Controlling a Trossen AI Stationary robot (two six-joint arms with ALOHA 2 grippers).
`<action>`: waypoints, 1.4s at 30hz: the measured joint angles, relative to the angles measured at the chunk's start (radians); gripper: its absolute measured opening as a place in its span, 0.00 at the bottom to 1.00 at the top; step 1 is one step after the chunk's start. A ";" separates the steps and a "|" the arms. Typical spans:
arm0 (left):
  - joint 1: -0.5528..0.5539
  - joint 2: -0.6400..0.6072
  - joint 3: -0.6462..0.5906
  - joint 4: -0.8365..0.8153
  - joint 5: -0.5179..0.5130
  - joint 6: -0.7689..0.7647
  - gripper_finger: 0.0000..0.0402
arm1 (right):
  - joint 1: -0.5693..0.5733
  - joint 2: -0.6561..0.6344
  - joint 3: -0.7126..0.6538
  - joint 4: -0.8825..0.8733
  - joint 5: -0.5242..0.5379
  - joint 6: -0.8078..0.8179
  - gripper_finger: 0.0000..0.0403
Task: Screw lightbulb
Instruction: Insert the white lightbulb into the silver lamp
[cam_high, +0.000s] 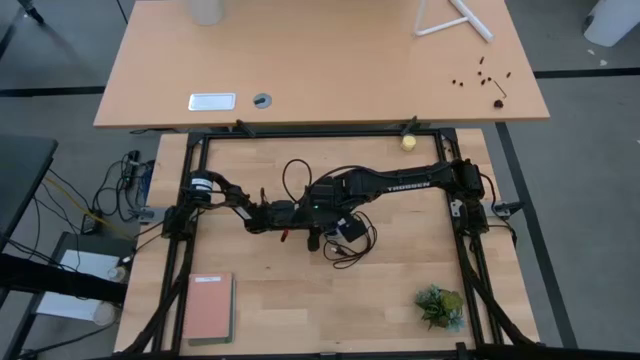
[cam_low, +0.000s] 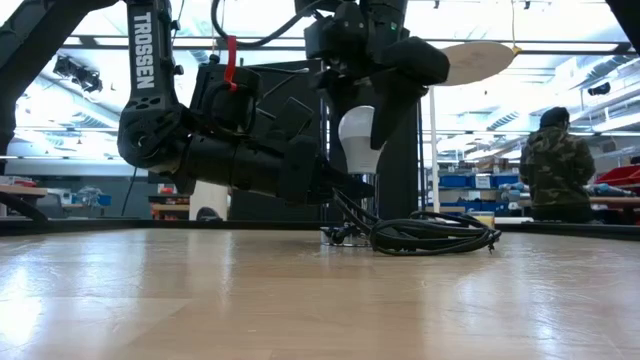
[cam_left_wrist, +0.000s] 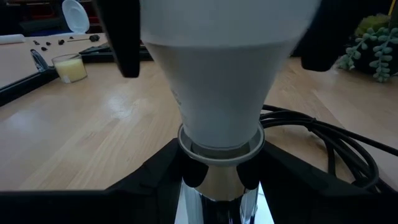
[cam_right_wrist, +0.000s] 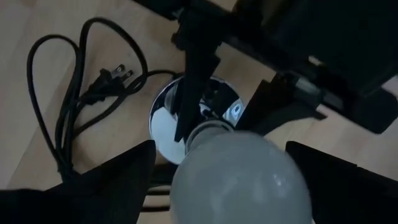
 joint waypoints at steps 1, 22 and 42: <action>0.000 0.000 0.000 0.000 0.000 0.000 0.47 | 0.000 0.000 0.000 0.007 0.000 -0.003 0.91; 0.000 0.000 0.000 -0.001 0.000 0.000 0.47 | -0.006 -0.002 -0.007 0.063 -0.039 0.131 0.61; -0.001 0.000 0.000 -0.001 0.003 -0.010 0.47 | -0.006 -0.005 -0.078 0.184 0.115 1.223 0.58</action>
